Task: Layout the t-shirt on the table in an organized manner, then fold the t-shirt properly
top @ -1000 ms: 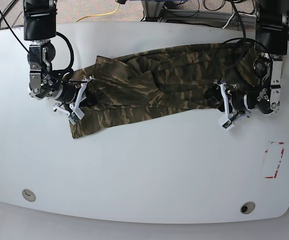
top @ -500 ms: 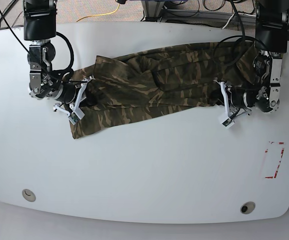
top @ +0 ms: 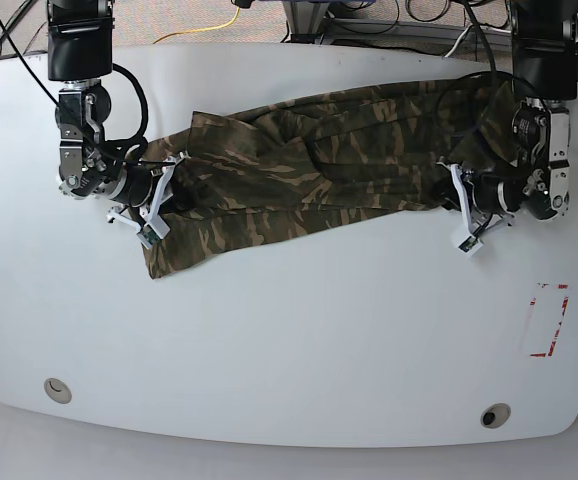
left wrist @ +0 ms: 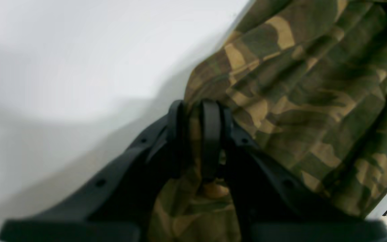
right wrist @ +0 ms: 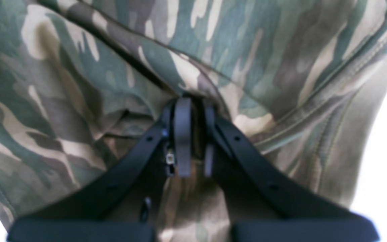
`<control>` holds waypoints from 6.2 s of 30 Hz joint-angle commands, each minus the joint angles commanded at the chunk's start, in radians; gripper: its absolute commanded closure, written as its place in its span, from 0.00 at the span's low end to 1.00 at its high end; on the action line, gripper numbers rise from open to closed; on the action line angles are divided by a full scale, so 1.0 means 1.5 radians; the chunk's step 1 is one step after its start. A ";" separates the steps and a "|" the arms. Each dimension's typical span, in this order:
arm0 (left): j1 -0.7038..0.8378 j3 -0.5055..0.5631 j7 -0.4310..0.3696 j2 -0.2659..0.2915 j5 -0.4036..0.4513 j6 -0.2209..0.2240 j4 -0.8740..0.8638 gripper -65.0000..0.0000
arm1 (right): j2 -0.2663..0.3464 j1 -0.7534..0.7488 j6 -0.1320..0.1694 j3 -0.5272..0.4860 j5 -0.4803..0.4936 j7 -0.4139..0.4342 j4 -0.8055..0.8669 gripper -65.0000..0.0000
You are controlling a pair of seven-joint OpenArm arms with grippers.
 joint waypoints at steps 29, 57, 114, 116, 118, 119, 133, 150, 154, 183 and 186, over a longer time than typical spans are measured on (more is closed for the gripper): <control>0.135 -0.003 0.039 0.000 -0.002 0.000 0.293 0.88 | 0.000 0.002 0.000 -0.001 -0.001 -0.001 -0.001 0.93; 0.386 -0.276 0.060 -0.035 -0.058 0.000 0.349 0.87 | -0.004 0.002 0.000 -0.002 -0.001 -0.001 -0.001 0.93; 0.131 0.021 0.009 -0.037 0.068 0.000 0.167 0.87 | 0.122 -0.001 0.000 0.092 0.000 0.066 -0.076 0.93; 0.132 0.001 0.010 -0.038 0.068 0.000 0.203 0.87 | 0.121 -0.001 0.000 0.092 0.001 0.066 -0.076 0.93; 0.132 -0.015 0.019 -0.038 0.068 0.000 0.226 0.87 | 0.119 -0.001 0.000 0.092 0.001 0.066 -0.076 0.93; 0.129 -0.026 0.032 -0.038 0.066 0.000 0.235 0.87 | 0.113 0.000 0.000 0.092 0.001 0.066 -0.076 0.93; 0.071 -0.077 0.093 -0.034 0.068 0.000 0.284 0.87 | 0.103 0.001 0.000 0.074 0.000 0.064 -0.076 0.93; 0.113 -0.143 0.093 0.007 0.069 0.000 0.213 0.40 | 0.088 0.001 0.000 0.055 0.000 0.064 -0.076 0.93; 0.114 -0.143 0.091 0.007 0.068 0.000 0.176 0.40 | 0.086 0.000 0.000 0.055 0.000 0.064 -0.076 0.93; 0.118 -0.135 0.060 0.008 0.068 0.000 0.126 0.79 | 0.085 0.001 0.000 0.056 0.000 0.064 -0.076 0.93; 0.118 -0.137 0.060 0.008 0.066 0.000 0.127 0.79 | 0.085 0.001 0.000 0.056 0.000 0.064 -0.076 0.93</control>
